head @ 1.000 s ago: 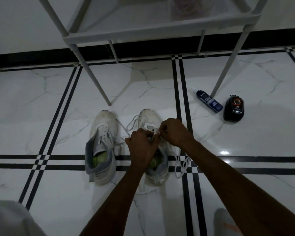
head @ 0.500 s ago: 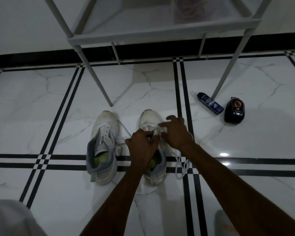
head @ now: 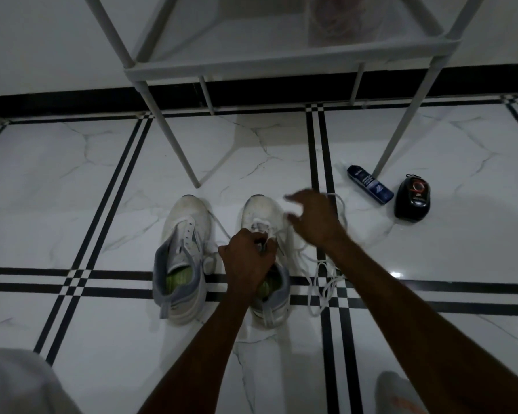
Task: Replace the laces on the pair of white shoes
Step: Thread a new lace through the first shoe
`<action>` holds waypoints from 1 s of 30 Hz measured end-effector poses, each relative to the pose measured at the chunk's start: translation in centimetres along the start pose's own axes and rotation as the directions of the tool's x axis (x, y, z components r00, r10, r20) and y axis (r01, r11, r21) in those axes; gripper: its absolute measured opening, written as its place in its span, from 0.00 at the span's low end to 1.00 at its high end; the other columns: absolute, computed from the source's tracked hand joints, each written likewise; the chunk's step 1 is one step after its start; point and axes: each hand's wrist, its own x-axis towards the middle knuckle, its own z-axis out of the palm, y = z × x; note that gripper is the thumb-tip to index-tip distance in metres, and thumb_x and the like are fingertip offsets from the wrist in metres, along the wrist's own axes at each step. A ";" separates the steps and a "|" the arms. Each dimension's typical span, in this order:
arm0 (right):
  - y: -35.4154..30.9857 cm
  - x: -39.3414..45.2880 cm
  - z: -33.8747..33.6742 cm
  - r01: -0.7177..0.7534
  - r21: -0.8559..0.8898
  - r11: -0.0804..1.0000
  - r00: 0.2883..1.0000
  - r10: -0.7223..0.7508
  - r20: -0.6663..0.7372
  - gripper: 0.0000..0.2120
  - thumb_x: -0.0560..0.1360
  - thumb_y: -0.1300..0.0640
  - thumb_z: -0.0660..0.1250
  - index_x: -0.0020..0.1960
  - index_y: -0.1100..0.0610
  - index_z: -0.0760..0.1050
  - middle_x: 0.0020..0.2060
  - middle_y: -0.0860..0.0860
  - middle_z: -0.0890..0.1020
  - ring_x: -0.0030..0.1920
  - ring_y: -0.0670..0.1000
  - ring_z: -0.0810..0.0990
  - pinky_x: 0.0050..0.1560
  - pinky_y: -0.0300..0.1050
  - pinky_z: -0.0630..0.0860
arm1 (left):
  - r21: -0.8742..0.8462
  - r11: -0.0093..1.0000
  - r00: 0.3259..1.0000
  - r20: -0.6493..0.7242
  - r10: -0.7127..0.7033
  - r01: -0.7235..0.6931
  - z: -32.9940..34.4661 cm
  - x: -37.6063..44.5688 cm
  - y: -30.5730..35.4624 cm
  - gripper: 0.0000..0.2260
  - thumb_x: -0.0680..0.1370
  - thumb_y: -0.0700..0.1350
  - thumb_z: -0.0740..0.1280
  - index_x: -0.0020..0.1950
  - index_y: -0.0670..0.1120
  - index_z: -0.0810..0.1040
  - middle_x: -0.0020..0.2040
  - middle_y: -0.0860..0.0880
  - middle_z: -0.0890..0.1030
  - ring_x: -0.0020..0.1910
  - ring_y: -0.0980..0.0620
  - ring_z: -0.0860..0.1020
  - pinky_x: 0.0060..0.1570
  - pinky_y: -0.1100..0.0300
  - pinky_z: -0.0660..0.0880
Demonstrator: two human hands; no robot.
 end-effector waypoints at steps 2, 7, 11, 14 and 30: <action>-0.4 -1.5 2.4 -0.008 -0.055 0.998 0.982 0.019 0.190 0.09 0.75 0.59 0.69 0.53 0.61 0.83 0.52 0.60 0.82 0.55 0.60 0.80 0.58 0.57 0.76 | -0.020 1.000 1.000 -0.004 -0.005 0.005 0.0 0.0 0.0 0.11 0.78 0.56 0.69 0.51 0.51 0.86 0.50 0.49 0.83 0.54 0.47 0.80 0.57 0.49 0.67; -0.1 -1.3 2.0 -0.057 -0.265 0.963 0.998 0.053 -0.020 0.06 0.77 0.59 0.65 0.48 0.61 0.80 0.49 0.55 0.80 0.49 0.56 0.81 0.51 0.52 0.78 | -0.005 1.000 1.000 -0.020 -0.002 0.002 -0.3 -0.2 -0.1 0.10 0.78 0.56 0.70 0.49 0.51 0.86 0.49 0.50 0.84 0.52 0.47 0.81 0.53 0.53 0.61; 0.4 -1.0 -0.4 -0.176 -0.094 0.980 0.954 0.146 -0.262 0.02 0.77 0.61 0.68 0.48 0.59 0.78 0.54 0.56 0.77 0.53 0.56 0.80 0.54 0.58 0.78 | 0.004 1.000 1.000 -0.014 -0.014 0.014 -0.5 0.0 0.1 0.10 0.78 0.56 0.69 0.48 0.52 0.86 0.48 0.51 0.83 0.52 0.48 0.81 0.56 0.51 0.64; -0.1 -1.4 -0.3 -0.232 -0.097 0.968 0.959 0.211 -0.192 0.04 0.78 0.60 0.66 0.52 0.57 0.77 0.55 0.55 0.78 0.57 0.56 0.79 0.57 0.60 0.75 | 0.020 1.000 1.000 -0.002 -0.008 0.008 -0.3 0.0 0.4 0.11 0.78 0.56 0.68 0.47 0.52 0.86 0.47 0.51 0.83 0.51 0.48 0.81 0.57 0.49 0.67; -0.1 -1.6 0.1 -0.137 0.002 0.991 0.955 0.131 0.264 0.10 0.79 0.53 0.67 0.48 0.60 0.80 0.43 0.56 0.84 0.43 0.54 0.82 0.47 0.51 0.80 | 0.064 0.998 1.000 -0.022 -0.013 0.015 -0.6 -0.2 1.2 0.11 0.77 0.59 0.69 0.47 0.52 0.85 0.45 0.54 0.83 0.51 0.51 0.81 0.57 0.51 0.63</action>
